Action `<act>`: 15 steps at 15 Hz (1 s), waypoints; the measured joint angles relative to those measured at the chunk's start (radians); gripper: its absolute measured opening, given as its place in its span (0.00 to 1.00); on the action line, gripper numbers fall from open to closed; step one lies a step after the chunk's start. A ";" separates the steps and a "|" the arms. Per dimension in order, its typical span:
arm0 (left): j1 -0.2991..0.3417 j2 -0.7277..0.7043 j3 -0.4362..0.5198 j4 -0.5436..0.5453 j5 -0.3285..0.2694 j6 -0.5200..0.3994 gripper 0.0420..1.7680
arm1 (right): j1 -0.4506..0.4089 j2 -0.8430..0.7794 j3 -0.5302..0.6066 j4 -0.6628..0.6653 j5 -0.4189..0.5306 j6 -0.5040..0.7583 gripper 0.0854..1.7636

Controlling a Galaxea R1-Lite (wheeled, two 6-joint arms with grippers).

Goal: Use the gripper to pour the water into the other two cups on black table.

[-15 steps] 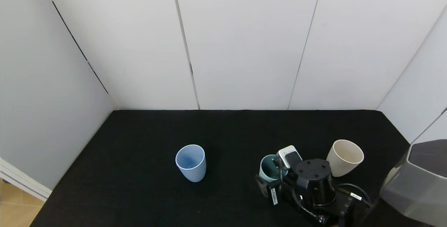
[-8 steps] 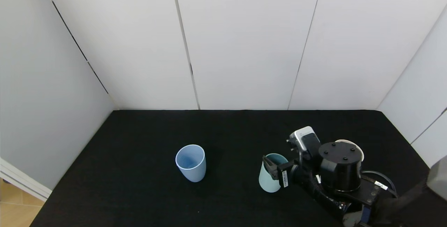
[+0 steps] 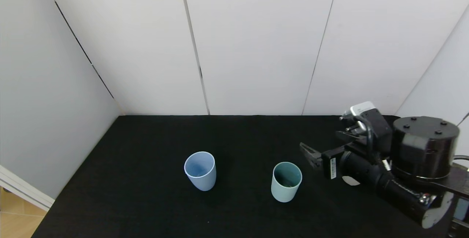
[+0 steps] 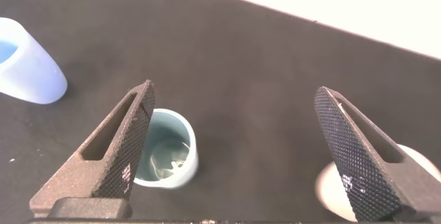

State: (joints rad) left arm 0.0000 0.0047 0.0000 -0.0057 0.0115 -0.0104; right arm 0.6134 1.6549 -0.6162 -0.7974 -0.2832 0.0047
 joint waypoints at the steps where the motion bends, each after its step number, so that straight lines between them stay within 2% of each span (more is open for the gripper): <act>1: 0.000 0.000 0.000 0.000 0.000 0.000 0.97 | -0.009 -0.048 -0.016 0.060 0.000 0.000 0.95; 6: 0.000 0.000 0.000 0.000 0.000 0.000 0.97 | -0.061 -0.270 -0.111 0.378 0.001 -0.003 0.96; 10: 0.000 0.000 0.000 0.000 0.000 0.000 0.97 | -0.075 -0.364 -0.132 0.396 0.002 -0.027 0.96; 15: 0.000 0.000 0.000 0.000 0.000 0.000 0.97 | -0.079 -0.444 -0.102 0.391 0.024 -0.101 0.96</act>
State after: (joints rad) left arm 0.0000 0.0043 0.0000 -0.0057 0.0119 -0.0104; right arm 0.5349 1.2113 -0.7181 -0.4064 -0.2591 -0.0962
